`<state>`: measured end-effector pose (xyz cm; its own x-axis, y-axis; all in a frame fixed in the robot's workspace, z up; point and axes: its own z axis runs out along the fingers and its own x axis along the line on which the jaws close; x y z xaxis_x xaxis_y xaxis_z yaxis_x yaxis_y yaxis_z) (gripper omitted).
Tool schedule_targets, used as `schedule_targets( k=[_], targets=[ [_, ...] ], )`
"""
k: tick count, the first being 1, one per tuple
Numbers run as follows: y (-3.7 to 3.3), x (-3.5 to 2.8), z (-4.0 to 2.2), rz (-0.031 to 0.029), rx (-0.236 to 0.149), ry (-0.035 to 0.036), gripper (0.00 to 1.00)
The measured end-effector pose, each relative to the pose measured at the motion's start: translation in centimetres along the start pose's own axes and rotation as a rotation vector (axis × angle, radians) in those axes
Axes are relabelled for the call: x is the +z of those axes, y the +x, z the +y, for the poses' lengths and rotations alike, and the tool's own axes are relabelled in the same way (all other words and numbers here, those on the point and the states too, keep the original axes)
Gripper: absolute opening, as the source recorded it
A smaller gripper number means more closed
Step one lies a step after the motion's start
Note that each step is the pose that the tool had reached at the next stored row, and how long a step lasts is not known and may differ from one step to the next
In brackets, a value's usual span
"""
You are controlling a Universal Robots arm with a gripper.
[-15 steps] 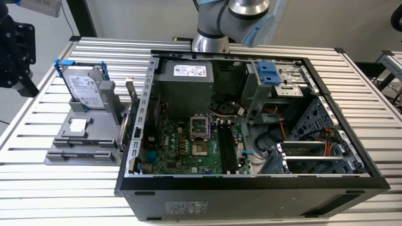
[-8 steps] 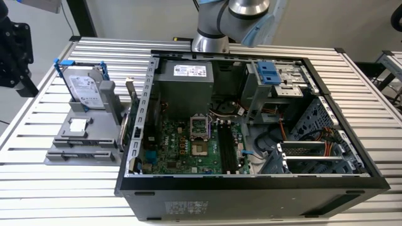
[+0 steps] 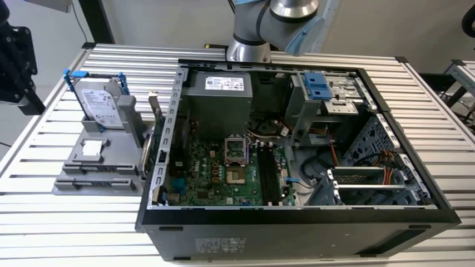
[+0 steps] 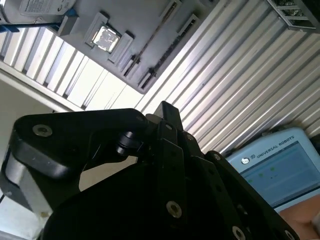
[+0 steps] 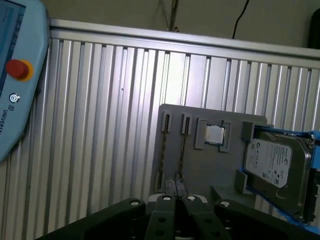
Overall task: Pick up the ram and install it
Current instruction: 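Pick up the ram and move it above insertion slot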
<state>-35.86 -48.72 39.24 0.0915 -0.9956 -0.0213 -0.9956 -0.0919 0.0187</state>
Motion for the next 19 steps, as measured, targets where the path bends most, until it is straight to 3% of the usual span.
schedule_targets(
  k=[6,7,16,19],
  targets=[
    [-0.01,0.00,0.00,0.0000,0.000,0.0002,0.00],
    [-0.01,0.00,0.00,0.0000,0.000,0.0002,1.00],
    [0.00,0.00,0.00,0.0000,0.000,0.0005,1.00],
    [0.02,0.27,-0.09,0.0000,0.004,0.0006,1.00]
  ],
)
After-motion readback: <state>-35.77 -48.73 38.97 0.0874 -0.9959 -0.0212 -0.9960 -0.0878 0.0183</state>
